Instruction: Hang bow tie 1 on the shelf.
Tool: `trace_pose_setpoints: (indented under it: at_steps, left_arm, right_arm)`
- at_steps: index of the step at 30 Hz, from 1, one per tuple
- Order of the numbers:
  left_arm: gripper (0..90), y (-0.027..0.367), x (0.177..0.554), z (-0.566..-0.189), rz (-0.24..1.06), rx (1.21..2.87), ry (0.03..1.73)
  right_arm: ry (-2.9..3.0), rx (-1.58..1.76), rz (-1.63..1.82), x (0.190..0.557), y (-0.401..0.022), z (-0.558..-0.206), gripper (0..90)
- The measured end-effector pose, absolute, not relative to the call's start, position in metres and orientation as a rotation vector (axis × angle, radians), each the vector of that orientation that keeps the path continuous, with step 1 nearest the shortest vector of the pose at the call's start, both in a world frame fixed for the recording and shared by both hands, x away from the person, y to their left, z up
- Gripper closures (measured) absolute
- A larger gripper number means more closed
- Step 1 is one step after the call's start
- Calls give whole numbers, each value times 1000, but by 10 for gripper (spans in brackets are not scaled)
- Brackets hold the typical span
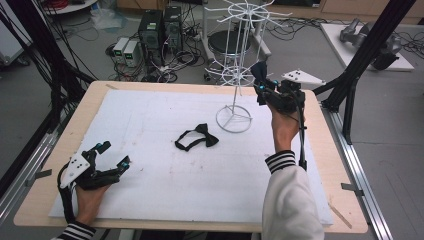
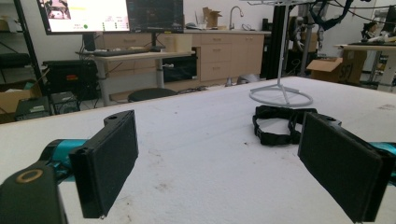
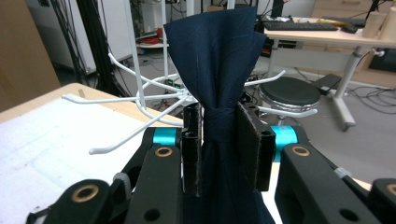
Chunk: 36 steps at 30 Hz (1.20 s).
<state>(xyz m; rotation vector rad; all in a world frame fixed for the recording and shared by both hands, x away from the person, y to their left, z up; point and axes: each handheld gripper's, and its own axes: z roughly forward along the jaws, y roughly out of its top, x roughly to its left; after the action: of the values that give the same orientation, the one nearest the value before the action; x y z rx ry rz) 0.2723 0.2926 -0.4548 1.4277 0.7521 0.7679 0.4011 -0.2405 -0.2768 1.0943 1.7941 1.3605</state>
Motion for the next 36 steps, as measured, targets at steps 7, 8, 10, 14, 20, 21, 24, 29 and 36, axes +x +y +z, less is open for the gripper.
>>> trace_pose_setpoints:
  at_steps: [7, 8, 10, 14, 20, 21, 24, 29, 36]
  left_arm:
    - [126, 293, 272, -455, 768, 1427, 753]
    - [126, 293, 272, -455, 768, 1427, 753]
    - [126, 293, 272, -455, 768, 1427, 753]
    - [126, 292, 272, -455, 766, 1425, 754]
    - [126, 292, 272, -455, 766, 1425, 754]
    - [126, 292, 272, -455, 766, 1424, 754]
    - [126, 293, 272, -455, 766, 1426, 753]
    - [126, 292, 272, -455, 767, 1425, 753]
    - [126, 293, 272, -455, 766, 1424, 754]
  right_arm:
    - [1820, 1080, 1352, 401, -240, -277, 718]
    - [1825, 1078, 1355, 402, -239, -277, 704]
    - [1827, 1070, 1346, 402, -238, -278, 687]
    - [1837, 1057, 1331, 403, -237, -277, 658]
    - [1847, 1032, 1331, 402, -234, -274, 615]
    - [1849, 1025, 1327, 402, -234, -274, 595]
    - [1855, 1013, 1319, 401, -234, -273, 504]
    - [1819, 983, 1339, 391, -233, -267, 217]
    - [1795, 945, 1361, 366, -236, -269, 114]
